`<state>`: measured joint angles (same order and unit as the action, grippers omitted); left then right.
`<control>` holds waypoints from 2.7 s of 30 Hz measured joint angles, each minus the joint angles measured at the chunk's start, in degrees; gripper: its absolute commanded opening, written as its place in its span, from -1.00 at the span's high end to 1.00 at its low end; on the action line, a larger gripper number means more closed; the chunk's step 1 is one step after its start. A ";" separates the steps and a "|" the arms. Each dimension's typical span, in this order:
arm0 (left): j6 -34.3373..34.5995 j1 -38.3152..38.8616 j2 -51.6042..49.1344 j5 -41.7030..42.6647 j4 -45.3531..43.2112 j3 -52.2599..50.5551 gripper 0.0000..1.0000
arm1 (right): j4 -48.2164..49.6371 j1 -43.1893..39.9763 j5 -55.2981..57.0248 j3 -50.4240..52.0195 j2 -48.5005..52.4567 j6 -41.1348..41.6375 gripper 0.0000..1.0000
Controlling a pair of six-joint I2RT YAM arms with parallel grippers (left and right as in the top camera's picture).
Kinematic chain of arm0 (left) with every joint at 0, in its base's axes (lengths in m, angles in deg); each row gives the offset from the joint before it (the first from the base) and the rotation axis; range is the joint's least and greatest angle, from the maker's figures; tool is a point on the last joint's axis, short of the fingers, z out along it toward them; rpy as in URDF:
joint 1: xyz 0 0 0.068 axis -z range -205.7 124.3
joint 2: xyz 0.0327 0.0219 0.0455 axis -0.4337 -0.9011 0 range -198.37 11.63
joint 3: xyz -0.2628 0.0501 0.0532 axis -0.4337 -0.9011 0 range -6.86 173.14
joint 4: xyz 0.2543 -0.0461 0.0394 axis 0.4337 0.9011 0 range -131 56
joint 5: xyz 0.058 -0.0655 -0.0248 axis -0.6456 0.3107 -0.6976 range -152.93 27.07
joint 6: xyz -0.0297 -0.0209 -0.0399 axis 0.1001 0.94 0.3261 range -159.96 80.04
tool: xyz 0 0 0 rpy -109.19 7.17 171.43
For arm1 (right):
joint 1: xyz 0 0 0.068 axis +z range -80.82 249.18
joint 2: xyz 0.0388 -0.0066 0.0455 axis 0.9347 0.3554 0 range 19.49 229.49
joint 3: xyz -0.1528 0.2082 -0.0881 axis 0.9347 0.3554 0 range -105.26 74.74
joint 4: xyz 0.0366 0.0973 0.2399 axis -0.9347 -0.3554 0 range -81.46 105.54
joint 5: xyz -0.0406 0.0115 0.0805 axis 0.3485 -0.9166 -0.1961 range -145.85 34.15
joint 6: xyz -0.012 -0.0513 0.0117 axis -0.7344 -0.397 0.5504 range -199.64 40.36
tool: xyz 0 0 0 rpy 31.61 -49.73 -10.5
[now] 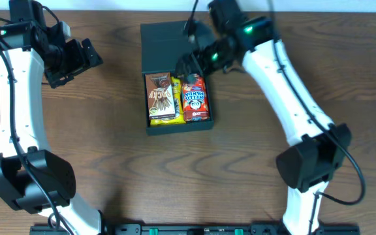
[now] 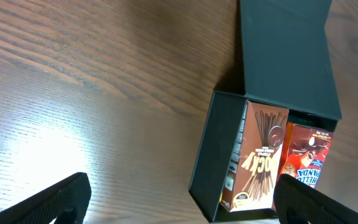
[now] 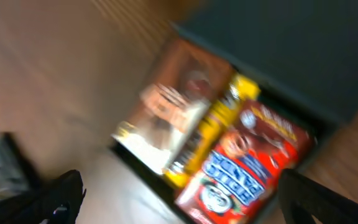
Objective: Pack container
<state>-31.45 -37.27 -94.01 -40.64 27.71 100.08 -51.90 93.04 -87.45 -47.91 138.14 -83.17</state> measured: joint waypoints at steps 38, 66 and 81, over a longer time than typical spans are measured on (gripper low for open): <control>-0.02 2.64 0.00 -0.02 -1.01 -0.02 -0.91 | 30.45 -2.91 -16.26 34.29 0.13 -2.97 0.97; 22.58 8.72 -11.98 8.00 -28.30 -11.80 -0.87 | 14.49 -15.50 -8.70 25.97 8.39 -4.70 0.97; 25.97 9.31 -13.09 8.85 -32.81 -11.80 -0.88 | 10.16 -5.51 -4.15 25.97 8.35 -5.99 0.97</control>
<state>-5.48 -27.96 -107.11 -31.79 -5.10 88.27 -41.73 87.53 -91.60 -21.94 146.49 -89.16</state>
